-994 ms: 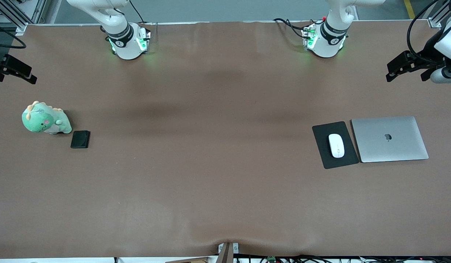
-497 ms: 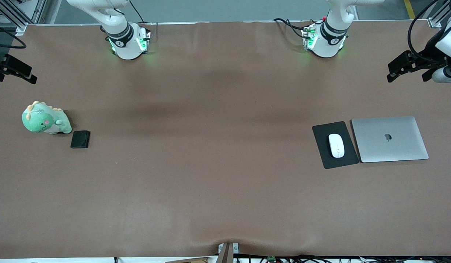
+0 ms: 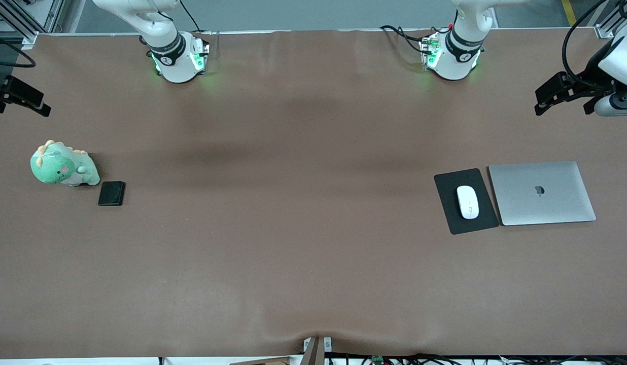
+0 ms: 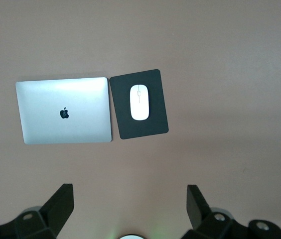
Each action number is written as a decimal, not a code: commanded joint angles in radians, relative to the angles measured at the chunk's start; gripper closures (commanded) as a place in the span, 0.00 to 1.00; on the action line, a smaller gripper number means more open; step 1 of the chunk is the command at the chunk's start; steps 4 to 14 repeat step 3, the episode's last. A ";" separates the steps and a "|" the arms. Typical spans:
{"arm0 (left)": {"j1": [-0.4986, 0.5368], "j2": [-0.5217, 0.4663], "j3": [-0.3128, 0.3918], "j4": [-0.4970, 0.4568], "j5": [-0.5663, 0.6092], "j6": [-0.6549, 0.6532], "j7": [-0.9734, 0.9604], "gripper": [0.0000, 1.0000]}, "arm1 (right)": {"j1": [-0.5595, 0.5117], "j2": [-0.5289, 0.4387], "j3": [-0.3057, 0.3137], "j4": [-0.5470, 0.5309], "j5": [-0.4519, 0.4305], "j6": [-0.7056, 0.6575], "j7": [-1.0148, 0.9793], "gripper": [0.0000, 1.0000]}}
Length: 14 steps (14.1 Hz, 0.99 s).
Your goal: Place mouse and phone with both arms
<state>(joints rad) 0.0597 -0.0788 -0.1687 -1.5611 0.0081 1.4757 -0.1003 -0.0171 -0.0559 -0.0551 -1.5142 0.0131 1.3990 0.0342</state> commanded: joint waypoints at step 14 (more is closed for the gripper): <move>0.023 0.020 -0.006 0.041 0.009 0.001 0.002 0.00 | -0.009 -0.010 0.012 -0.001 -0.019 -0.002 0.015 0.00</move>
